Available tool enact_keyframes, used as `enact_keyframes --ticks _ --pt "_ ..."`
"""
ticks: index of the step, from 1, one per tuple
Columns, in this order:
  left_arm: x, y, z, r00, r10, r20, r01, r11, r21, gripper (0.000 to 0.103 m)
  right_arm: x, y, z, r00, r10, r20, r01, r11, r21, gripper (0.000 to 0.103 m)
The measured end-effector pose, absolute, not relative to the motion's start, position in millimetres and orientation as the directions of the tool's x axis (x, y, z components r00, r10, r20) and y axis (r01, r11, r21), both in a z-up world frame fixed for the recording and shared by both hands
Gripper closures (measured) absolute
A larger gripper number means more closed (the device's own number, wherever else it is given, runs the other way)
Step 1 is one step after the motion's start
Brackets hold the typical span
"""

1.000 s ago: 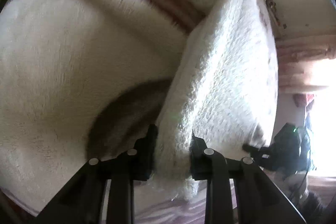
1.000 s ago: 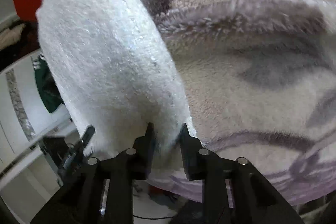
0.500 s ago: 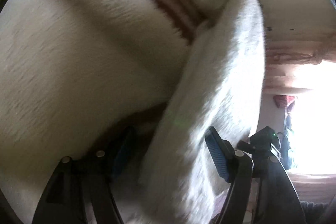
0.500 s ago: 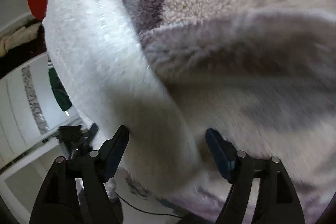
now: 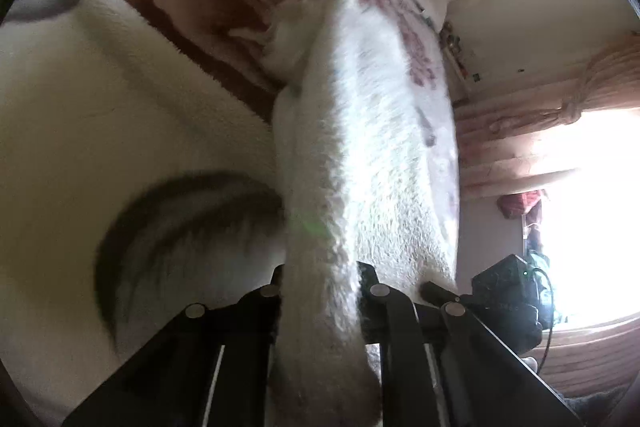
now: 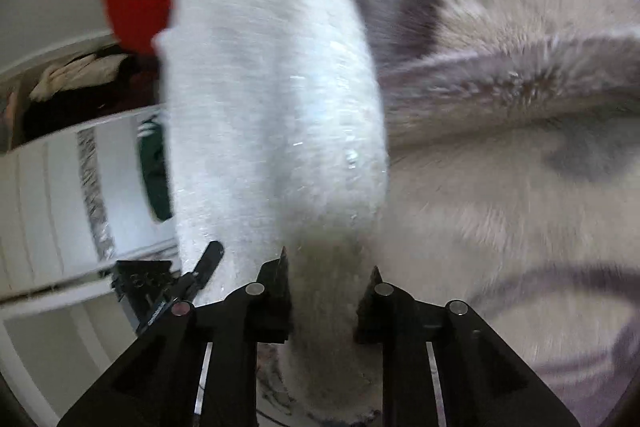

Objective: Fold large clothes

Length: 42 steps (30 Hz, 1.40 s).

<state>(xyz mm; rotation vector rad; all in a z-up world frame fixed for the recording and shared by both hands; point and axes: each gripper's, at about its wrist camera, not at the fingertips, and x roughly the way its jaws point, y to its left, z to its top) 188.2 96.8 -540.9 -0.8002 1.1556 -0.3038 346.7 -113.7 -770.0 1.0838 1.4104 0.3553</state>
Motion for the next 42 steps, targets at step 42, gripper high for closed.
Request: enact_keyframes --ticks 42 --pt "337.1 61.7 -607.2 0.187 -0.478 -0.858 -0.235 0.827 -0.511 0.099 548.6 -29.5 -776.4 -0.254 0.236 -0.938 0.152 0.967 0.203 0.09"
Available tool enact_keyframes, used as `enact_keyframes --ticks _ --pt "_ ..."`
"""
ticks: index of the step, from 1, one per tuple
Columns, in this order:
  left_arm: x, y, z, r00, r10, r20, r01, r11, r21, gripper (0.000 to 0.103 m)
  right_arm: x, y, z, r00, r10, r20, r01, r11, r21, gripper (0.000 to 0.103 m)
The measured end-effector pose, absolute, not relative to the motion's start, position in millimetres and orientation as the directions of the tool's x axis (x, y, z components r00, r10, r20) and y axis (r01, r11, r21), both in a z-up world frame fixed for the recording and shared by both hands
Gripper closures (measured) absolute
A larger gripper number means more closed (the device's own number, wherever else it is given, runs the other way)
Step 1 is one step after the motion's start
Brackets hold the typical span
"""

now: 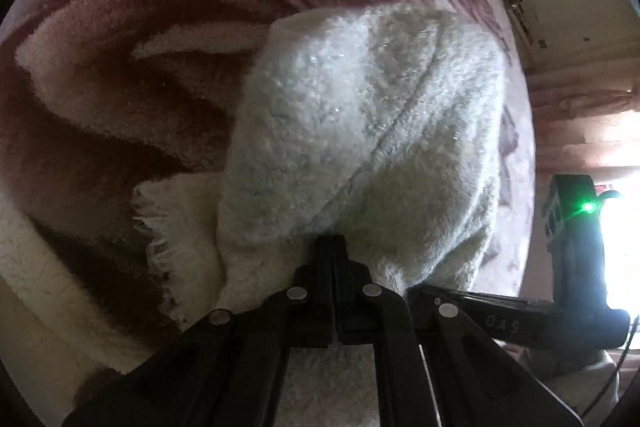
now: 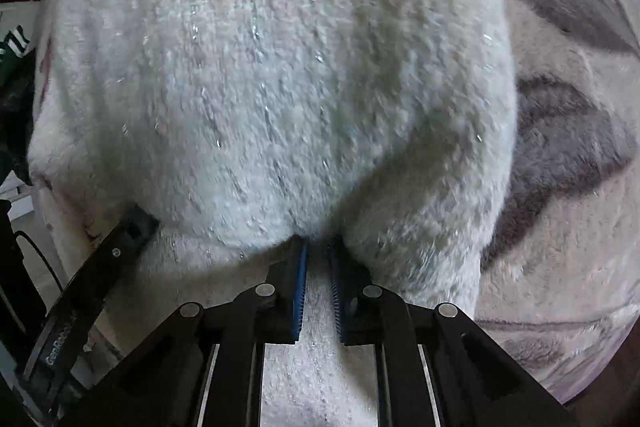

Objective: Fold large clothes

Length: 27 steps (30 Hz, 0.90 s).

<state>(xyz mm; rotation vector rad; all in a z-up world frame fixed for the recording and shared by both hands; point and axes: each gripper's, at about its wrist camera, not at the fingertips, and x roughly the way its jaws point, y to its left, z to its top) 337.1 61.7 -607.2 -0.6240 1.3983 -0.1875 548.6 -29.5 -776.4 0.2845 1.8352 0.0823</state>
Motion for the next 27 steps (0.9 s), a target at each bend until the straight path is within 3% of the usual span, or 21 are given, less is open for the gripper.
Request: enact_keyframes --ticks 5,8,10,13,18,21,24,25,27 --pt "315.1 46.9 -537.1 0.253 -0.474 -0.843 -0.134 0.846 -0.516 0.099 540.4 -55.7 -714.8 -0.178 0.32 -0.931 0.119 0.946 0.303 0.09" --pt "296.4 22.3 -534.7 0.236 -0.458 -0.857 -0.067 0.872 -0.485 0.099 520.2 -66.4 -686.1 -0.125 0.365 -0.922 0.116 0.929 0.352 0.09" --pt "290.0 11.0 -563.8 0.19 -0.4 -0.897 -0.078 0.904 -0.42 0.1 506.1 -65.8 -692.7 -0.146 0.368 -0.918 0.113 0.928 0.354 0.09" --pt "292.6 14.9 -605.1 0.181 -0.446 -0.877 -0.15 0.868 -0.473 0.099 491.1 -62.6 -723.5 -0.173 0.304 -0.937 0.111 0.951 0.289 0.09" --pt "296.9 17.5 -618.6 0.208 -0.489 -0.847 -0.133 0.844 -0.52 0.098 508.1 -60.8 -757.3 -0.168 0.263 -0.95 0.166 0.957 0.236 0.096" --pt "295.0 20.2 -604.1 0.212 -0.511 -0.833 -0.129 0.83 -0.542 0.099 515.0 -57.8 -751.1 -0.169 0.237 -0.957 0.165 0.964 0.209 0.096" --pt "281.6 25.2 -564.1 0.232 -0.473 -0.85 -0.085 0.86 -0.502 0.099 506.2 -49.2 -718.7 -0.155 0.29 -0.944 0.125 0.954 0.273 0.094" --pt "273.8 28.3 -552.2 0.233 -0.453 -0.86 -0.079 0.873 -0.482 0.099 497.4 -56.5 -704.6 -0.141 0.336 -0.931 0.111 0.94 0.323 0.089" --pt "253.5 38.3 -534.9 0.246 -0.444 -0.862 -0.07 0.878 -0.473 0.095 476.8 -79.4 -681.2 -0.125 0.436 -0.891 0.133 0.897 0.421 0.053"
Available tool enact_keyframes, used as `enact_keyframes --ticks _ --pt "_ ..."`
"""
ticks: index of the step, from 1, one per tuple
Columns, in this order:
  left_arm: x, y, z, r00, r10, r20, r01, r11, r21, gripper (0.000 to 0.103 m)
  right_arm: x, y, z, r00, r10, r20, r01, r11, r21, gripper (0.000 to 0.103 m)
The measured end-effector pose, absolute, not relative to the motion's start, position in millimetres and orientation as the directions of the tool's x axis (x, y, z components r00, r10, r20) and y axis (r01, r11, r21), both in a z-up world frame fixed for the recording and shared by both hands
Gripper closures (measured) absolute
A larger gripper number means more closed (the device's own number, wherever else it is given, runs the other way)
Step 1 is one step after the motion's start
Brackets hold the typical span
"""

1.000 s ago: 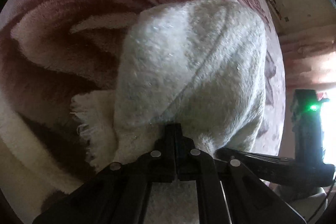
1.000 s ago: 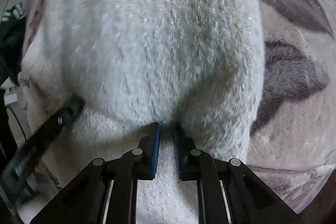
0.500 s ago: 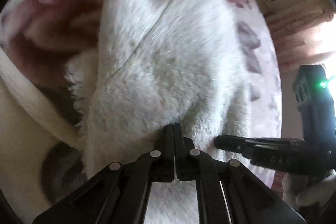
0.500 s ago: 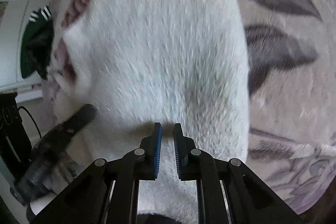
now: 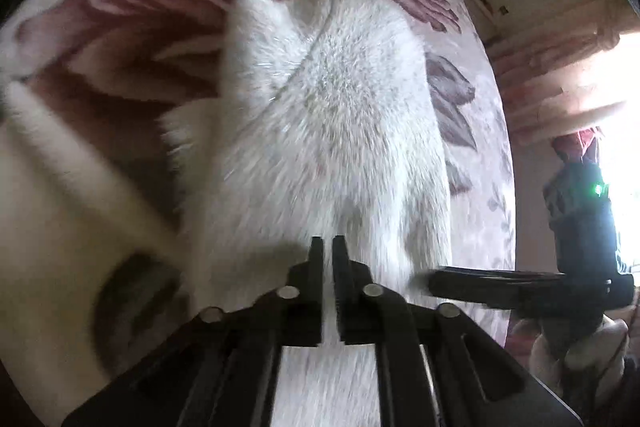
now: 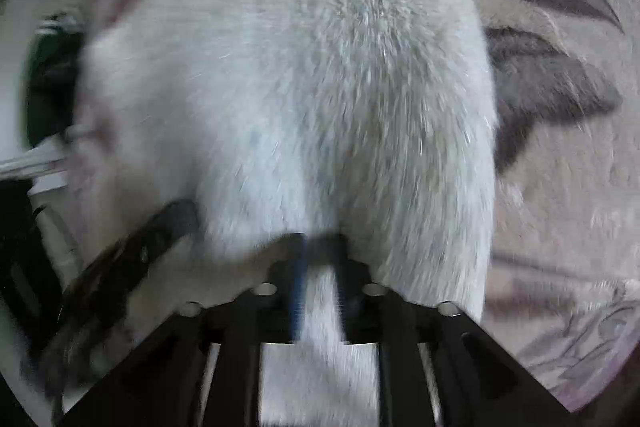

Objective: Fold large clothes

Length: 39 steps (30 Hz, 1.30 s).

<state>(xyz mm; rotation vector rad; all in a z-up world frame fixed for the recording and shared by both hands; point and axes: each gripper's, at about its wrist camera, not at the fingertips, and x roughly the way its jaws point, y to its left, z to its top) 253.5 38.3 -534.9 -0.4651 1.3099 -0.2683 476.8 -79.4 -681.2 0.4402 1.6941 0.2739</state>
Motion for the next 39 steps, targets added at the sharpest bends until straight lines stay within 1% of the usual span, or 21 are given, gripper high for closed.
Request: enact_keyframes --ticks 1,2,4,5,8,10,12,15,16,17,18,19,20,22,24,26,28,31,33,36,39 --pt "241.2 44.9 -529.7 0.249 -0.442 -0.862 -0.074 0.878 -0.472 0.085 463.5 -91.6 -671.7 -0.113 0.465 -0.878 0.151 0.881 0.447 0.028" --pt "230.5 50.7 -529.4 0.243 -0.446 -0.861 -0.089 0.874 -0.478 0.063 444.7 -106.7 -665.3 -0.101 0.496 -0.862 0.172 0.863 0.476 0.024" --pt "203.1 65.6 -536.1 0.225 -0.465 -0.856 -0.125 0.858 -0.499 0.032 406.6 -133.2 -667.1 -0.116 0.54 -0.834 0.229 0.831 0.506 0.024" --pt "190.3 70.7 -542.9 0.218 -0.471 -0.855 -0.151 0.849 -0.506 0.031 386.2 -142.9 -671.5 -0.12 0.559 -0.82 0.268 0.814 0.516 0.024" --pt "162.7 70.7 -578.0 0.134 -0.487 -0.863 -0.242 0.828 -0.505 0.031 326.6 -176.7 -702.1 -0.144 0.587 -0.797 0.374 0.778 0.505 0.024" --pt "140.5 70.0 -607.5 0.091 -0.494 -0.865 -0.281 0.82 -0.498 0.031 294.8 -185.1 -735.0 -0.155 0.63 -0.761 0.443 0.733 0.517 0.024" --pt "128.3 63.1 -634.0 0.048 -0.531 -0.846 -0.311 0.797 -0.518 0.031 281.3 -181.1 -763.1 -0.144 0.69 -0.709 0.484 0.674 0.558 0.024" --pt "119.2 50.2 -639.4 0.099 -0.572 -0.814 -0.304 0.762 -0.572 0.035 266.7 -186.0 -788.4 -0.101 0.779 -0.619 0.515 0.573 0.637 0.024" --pt "120.2 42.2 -635.6 0.115 -0.592 -0.798 -0.279 0.751 -0.598 0.06 266.2 -184.4 -789.4 -0.084 0.778 -0.623 0.518 0.568 0.64 0.024" --pt "120.8 35.9 -631.4 0.113 -0.578 -0.808 -0.259 0.768 -0.585 0.079 265.7 -182.9 -789.4 -0.061 0.785 -0.616 0.523 0.551 0.651 0.028" --pt "120.1 31.1 -625.7 0.109 -0.56 -0.821 -0.242 0.786 -0.569 0.082 265.5 -178.4 -791.6 -0.062 0.793 -0.606 0.526 0.542 0.655 0.039" --pt "121.2 28.3 -620.2 0.116 -0.564 -0.818 -0.23 0.786 -0.575 0.088 262.0 -177.3 -792.5 -0.058 0.813 -0.58 0.533 0.516 0.67 0.069" --pt "121.9 30.3 -612.8 0.125 -0.573 -0.81 -0.245 0.773 -0.585 0.089 263.8 -179.0 -789.8 -0.041 0.826 -0.563 0.546 0.49 0.679 0.072" --pt "123.4 39.5 -599.0 0.152 -0.627 -0.764 -0.288 0.711 -0.641 0.089 264.4 -179.4 -781.8 -0.035 0.839 -0.544 0.557 0.468 0.686 0.074" --pt "126.9 50.1 -581.1 0.191 -0.662 -0.724 -0.322 0.655 -0.684 0.09 259.4 -180.8 -764.3 -0.01 0.873 -0.488 0.577 0.403 0.71 0.075" --pt "139.5 62.7 -549.7 0.261 -0.71 -0.655 -0.345 0.565 -0.75 0.09 263.1 -184.6 -739.9 0.021 0.902 -0.431 0.572 0.343 0.745 0.076" --pt "163.6 67.1 -522.8 0.316 -0.729 -0.608 -0.33 0.516 -0.79 0.09 275.2 -196.8 -709.3 0.063 0.919 -0.39 0.56 0.291 0.776 0.076" --pt "219.8 64.4 -495.6 0.36 -0.732 -0.578 -0.284 0.504 -0.815 0.09 313.0 -210.1 -671.1 0.119 0.926 -0.358 0.509 0.253 0.823 0.077" --pt "263.5 57.6 -490.7 0.369 -0.723 -0.584 -0.259 0.524 -0.812 0.09 349.4 -224.6 -653.2 0.162 0.929 -0.333 0.491 0.217 0.844 0.077" --pt "317.0 54.2 -501.3 0.373 -0.728 -0.576 -0.281 0.503 -0.817 0.09 406.0 -256.6 -634.0 0.22 0.911 -0.35 0.476 0.213 0.853 0.077" --pt "374.5 63.8 -530.2 0.345 -0.728 -0.592 -0.314 0.506 -0.804 0.089 470.2 -268.3 -645.0 0.271 0.887 -0.374 0.511 0.197 0.837 0.077"
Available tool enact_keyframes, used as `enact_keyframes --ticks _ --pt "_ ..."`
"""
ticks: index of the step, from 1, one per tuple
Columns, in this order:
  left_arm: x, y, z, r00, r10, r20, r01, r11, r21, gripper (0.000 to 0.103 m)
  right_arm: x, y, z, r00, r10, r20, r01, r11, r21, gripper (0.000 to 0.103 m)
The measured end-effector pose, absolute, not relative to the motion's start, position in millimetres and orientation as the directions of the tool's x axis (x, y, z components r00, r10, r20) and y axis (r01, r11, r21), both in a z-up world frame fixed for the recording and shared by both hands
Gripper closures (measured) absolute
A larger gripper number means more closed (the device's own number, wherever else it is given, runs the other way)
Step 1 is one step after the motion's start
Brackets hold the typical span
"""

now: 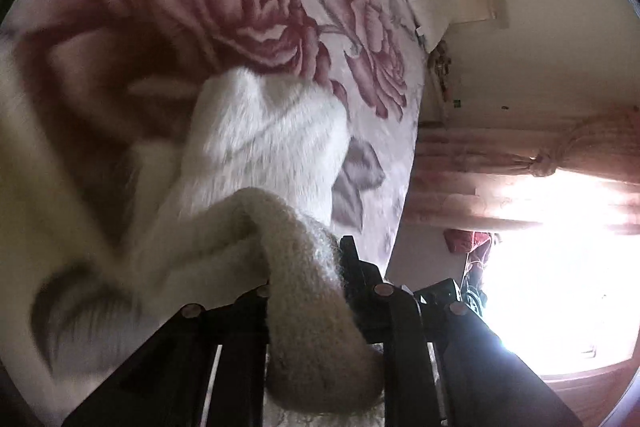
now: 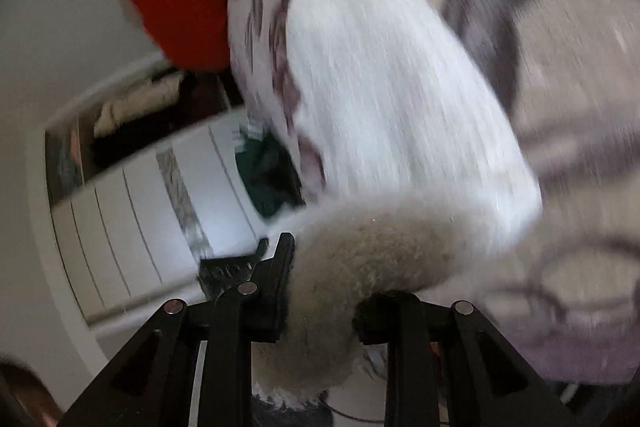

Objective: Fold large clothes

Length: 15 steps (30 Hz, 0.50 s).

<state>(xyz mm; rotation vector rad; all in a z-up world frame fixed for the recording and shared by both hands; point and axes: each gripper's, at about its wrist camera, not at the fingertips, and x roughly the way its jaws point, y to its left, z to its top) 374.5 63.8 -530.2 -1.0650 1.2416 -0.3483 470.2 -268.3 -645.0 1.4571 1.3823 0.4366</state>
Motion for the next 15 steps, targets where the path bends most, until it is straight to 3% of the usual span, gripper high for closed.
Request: enact_keyframes --ticks 4,9,13,15 --pt "412.8 79.8 -584.5 0.279 -0.761 -0.586 -0.42 0.452 -0.787 0.084 531.4 -277.9 -685.6 0.304 0.863 -0.403 0.585 0.164 0.794 0.076" --pt "408.0 101.4 -592.5 0.328 -0.838 -0.436 -0.477 0.251 -0.842 0.073 563.0 -244.8 -731.4 0.357 0.877 -0.322 0.659 0.007 0.752 0.06" --pt "393.1 114.9 -590.1 0.438 -0.839 -0.322 -0.462 0.097 -0.882 0.045 565.6 -246.2 -717.0 0.421 0.875 -0.239 0.584 -0.06 0.809 0.027" --pt "393.3 121.3 -586.4 0.477 -0.813 -0.334 -0.436 0.111 -0.893 0.043 563.2 -254.1 -700.7 0.442 0.86 -0.254 0.534 -0.025 0.845 0.024"
